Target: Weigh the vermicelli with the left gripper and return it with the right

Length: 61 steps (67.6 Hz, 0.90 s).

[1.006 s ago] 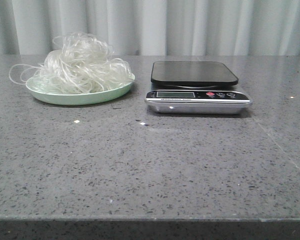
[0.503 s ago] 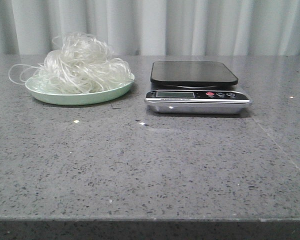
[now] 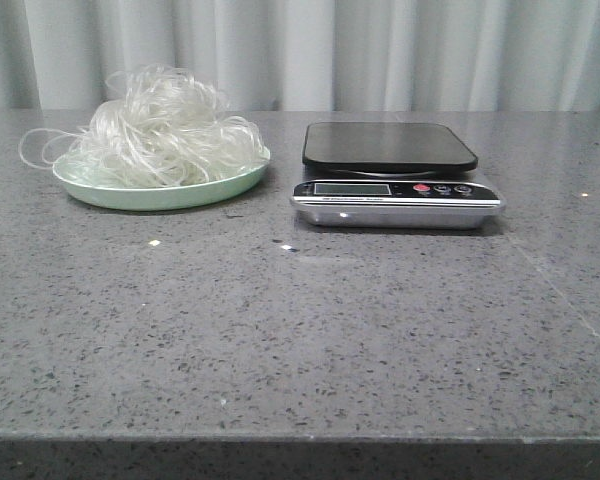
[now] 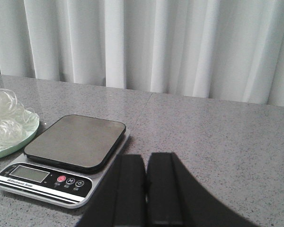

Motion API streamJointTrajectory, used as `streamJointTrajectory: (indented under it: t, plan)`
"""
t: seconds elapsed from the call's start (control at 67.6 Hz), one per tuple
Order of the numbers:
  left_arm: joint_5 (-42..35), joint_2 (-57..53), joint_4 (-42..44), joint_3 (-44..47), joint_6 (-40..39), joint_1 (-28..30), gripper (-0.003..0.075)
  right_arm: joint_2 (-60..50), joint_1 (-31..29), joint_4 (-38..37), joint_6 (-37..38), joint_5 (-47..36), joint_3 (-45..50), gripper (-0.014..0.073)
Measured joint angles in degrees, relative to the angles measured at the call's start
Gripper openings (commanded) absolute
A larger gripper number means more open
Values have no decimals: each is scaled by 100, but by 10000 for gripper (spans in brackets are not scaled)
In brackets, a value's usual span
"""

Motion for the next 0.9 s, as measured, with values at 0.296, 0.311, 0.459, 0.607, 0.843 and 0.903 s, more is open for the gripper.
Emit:
streamJointTrajectory:
  t: [0.296, 0.311, 0.459, 0.607, 0.843, 0.903]
  plan:
    - [0, 0, 0, 0, 0, 0, 136, 0, 0, 0, 0, 0, 0, 151]
    - [-10, 0, 0, 0, 0, 0, 136, 0, 0, 0, 0, 0, 0, 151]
    - [-10, 0, 0, 0, 0, 0, 136, 0, 0, 0, 0, 0, 0, 151]
    - [-10, 0, 0, 0, 0, 0, 136, -12, -40, -157, 0, -35, 55, 151]
    - [-17, 0, 0, 0, 0, 0, 136, -478, -778, -103, 0, -44, 712, 151]
    - [-17, 0, 0, 0, -10, 0, 136, -699, -992, -62, 0, -44, 917, 151]
